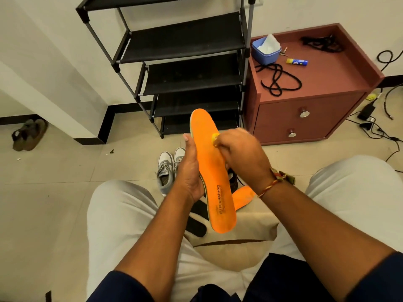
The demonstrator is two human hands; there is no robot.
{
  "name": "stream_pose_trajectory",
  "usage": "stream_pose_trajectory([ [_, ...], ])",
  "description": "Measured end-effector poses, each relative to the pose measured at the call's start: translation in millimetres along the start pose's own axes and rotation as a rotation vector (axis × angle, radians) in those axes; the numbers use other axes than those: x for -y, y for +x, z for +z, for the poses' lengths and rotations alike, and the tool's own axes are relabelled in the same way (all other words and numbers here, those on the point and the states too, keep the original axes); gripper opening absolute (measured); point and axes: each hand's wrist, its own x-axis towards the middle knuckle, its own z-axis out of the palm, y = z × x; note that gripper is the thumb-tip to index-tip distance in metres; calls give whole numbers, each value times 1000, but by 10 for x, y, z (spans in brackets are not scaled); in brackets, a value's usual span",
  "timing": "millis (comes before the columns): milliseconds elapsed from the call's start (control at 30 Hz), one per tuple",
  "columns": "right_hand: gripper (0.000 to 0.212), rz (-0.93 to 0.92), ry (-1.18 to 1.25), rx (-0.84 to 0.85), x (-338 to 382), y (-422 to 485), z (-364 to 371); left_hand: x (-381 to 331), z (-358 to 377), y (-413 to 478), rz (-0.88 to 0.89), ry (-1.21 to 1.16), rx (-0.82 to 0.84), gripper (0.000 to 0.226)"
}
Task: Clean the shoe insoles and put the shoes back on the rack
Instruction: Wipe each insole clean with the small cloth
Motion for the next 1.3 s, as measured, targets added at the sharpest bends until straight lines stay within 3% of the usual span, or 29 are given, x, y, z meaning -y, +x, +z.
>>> stream_pose_trajectory([
  [133, 12, 33, 17, -57, -52, 1, 21, 22, -19, 10, 19, 16, 21, 73],
  [267, 15, 78, 73, -89, -102, -10, 21, 45, 2, -5, 35, -15, 84, 48],
  [367, 20, 110, 175, -122, -136, 10, -9, 37, -8, -22, 19, 6, 102, 48],
  [500, 31, 141, 238, -43, -120, 25, 3, -3, -28, -31, 4, 19, 71, 41],
  [633, 31, 208, 260, -30, -140, 30, -28, 0, -46, -7, -1, 3, 52, 52],
  [733, 25, 161, 282, -24, -51, -18, -26, 21, -48, 31, 24, -13, 47, 61],
  [967, 18, 3, 360, 214, 205, -164, 74, -98, -118, 116, 112, -210, -85, 71],
  [1100, 13, -77, 179, 105, 114, -111, 67, -52, -72, 87, 87, -182, -39, 71],
  [1300, 10, 26, 78, -133, -146, -6, -6, -25, 19, 16, 30, -109, 42, 65],
])
